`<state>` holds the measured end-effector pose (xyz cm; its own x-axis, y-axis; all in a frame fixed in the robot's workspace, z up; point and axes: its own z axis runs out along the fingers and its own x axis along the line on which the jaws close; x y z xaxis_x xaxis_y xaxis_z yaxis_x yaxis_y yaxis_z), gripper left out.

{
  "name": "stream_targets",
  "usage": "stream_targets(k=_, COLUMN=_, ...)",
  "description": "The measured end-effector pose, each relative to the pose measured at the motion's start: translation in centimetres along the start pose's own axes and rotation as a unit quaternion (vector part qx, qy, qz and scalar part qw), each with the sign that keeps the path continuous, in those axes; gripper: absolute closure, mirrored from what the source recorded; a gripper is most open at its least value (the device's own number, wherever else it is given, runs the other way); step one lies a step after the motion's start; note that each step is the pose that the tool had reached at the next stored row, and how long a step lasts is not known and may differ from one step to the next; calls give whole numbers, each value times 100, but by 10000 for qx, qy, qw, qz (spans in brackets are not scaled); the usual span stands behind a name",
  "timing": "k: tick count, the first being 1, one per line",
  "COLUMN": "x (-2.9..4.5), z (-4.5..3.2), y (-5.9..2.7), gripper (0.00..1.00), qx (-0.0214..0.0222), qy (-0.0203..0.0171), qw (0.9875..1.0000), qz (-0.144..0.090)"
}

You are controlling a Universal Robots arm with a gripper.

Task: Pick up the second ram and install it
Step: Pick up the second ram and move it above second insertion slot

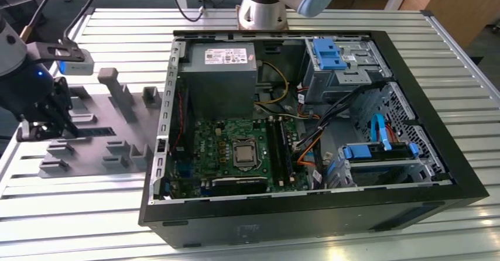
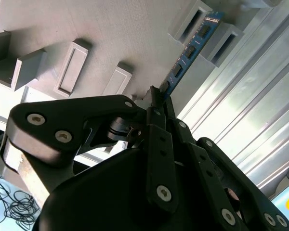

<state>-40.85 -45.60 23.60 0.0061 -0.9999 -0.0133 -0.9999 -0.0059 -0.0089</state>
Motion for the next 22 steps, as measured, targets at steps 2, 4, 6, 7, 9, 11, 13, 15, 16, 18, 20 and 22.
stream_targets(k=2, x=0, z=-13, y=0, gripper=86, qx=0, qy=0, qw=10000, qz=0)
stream_targets(k=4, x=0, z=-28, y=0, gripper=86, qx=0, qy=0, qw=10000, qz=0)
stream_targets(k=6, x=-1, z=-49, y=0, gripper=86, qx=0, qy=0, qw=10000, qz=0)
stream_targets(k=7, x=-1, z=-58, y=-1, gripper=86, qx=0, qy=0, qw=10000, qz=0)
stream_targets(k=9, x=-1, z=-79, y=-1, gripper=86, qx=0, qy=0, qw=10000, qz=0)
stream_targets(k=11, x=-1, z=-99, y=-1, gripper=86, qx=0, qy=0, qw=10000, qz=0)
stream_targets(k=13, x=-2, z=-111, y=-1, gripper=86, qx=0, qy=0, qw=10000, qz=0)
stream_targets(k=15, x=-2, z=-122, y=-1, gripper=86, qx=0, qy=0, qw=10000, qz=0)
stream_targets(k=16, x=-2, z=-128, y=-1, gripper=86, qx=0, qy=0, qw=10000, qz=0)
stream_targets(k=18, x=-2, z=-139, y=-1, gripper=86, qx=0, qy=0, qw=10000, qz=0)
stream_targets(k=20, x=-2, z=-156, y=-2, gripper=86, qx=0, qy=0, qw=10000, qz=0)
stream_targets(k=22, x=-3, z=-177, y=-2, gripper=86, qx=0, qy=0, qw=10000, qz=0)
